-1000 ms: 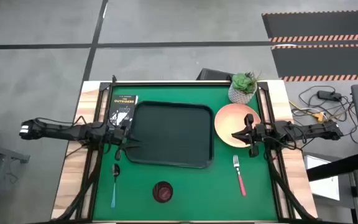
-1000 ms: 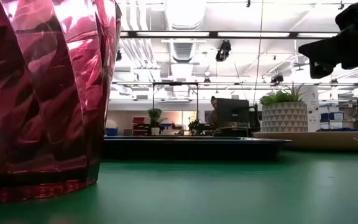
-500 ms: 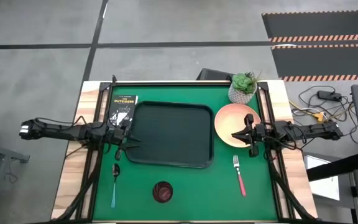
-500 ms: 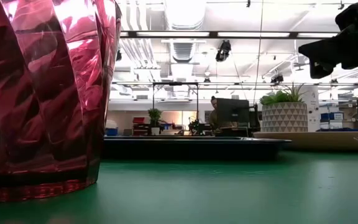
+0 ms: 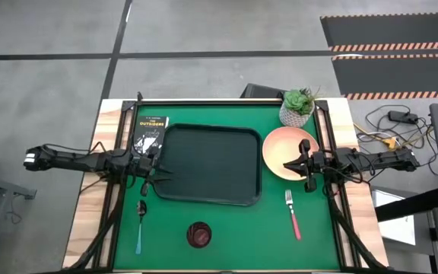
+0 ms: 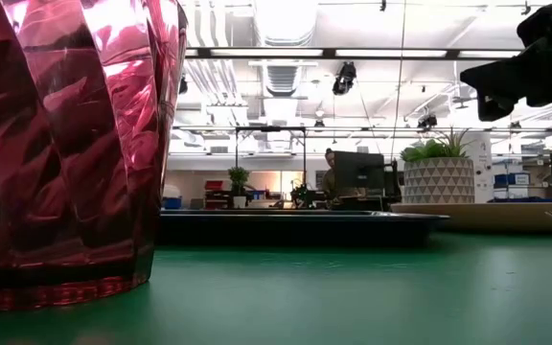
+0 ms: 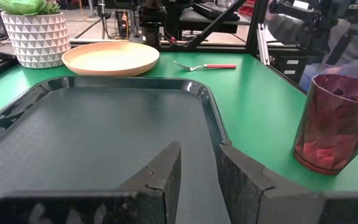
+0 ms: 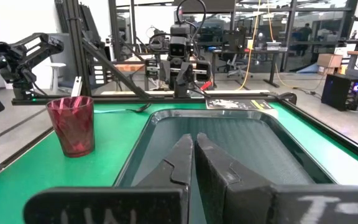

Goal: Pick and place plate/cup/fork/spoon on tray

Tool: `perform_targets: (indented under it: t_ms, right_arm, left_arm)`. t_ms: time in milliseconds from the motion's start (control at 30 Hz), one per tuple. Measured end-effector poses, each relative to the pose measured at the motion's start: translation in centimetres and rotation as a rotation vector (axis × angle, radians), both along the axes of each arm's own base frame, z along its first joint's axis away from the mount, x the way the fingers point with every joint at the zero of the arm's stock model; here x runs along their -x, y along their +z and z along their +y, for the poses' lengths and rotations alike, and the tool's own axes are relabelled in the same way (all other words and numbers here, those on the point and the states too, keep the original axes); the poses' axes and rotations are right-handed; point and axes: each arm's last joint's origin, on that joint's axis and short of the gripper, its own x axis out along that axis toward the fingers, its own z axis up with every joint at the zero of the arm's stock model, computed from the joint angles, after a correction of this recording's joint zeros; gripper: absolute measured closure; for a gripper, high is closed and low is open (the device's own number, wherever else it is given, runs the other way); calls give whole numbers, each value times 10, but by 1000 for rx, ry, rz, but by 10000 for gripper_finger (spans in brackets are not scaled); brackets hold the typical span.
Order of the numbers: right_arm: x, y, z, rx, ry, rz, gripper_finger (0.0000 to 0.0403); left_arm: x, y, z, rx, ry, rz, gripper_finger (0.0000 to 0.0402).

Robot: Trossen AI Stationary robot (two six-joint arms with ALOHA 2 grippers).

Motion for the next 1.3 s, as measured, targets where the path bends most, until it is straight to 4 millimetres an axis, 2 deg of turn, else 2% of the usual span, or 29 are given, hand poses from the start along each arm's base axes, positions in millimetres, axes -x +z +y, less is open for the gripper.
perform_targets:
  t_ms: [1100,1300]
  right_arm:
    - [0,0,0,0,0,0,394]
    - [0,0,0,0,0,0,394]
  left_arm:
    - [0,0,0,-2,0,0,318]
    - [0,0,0,-221,-50,-30,318]
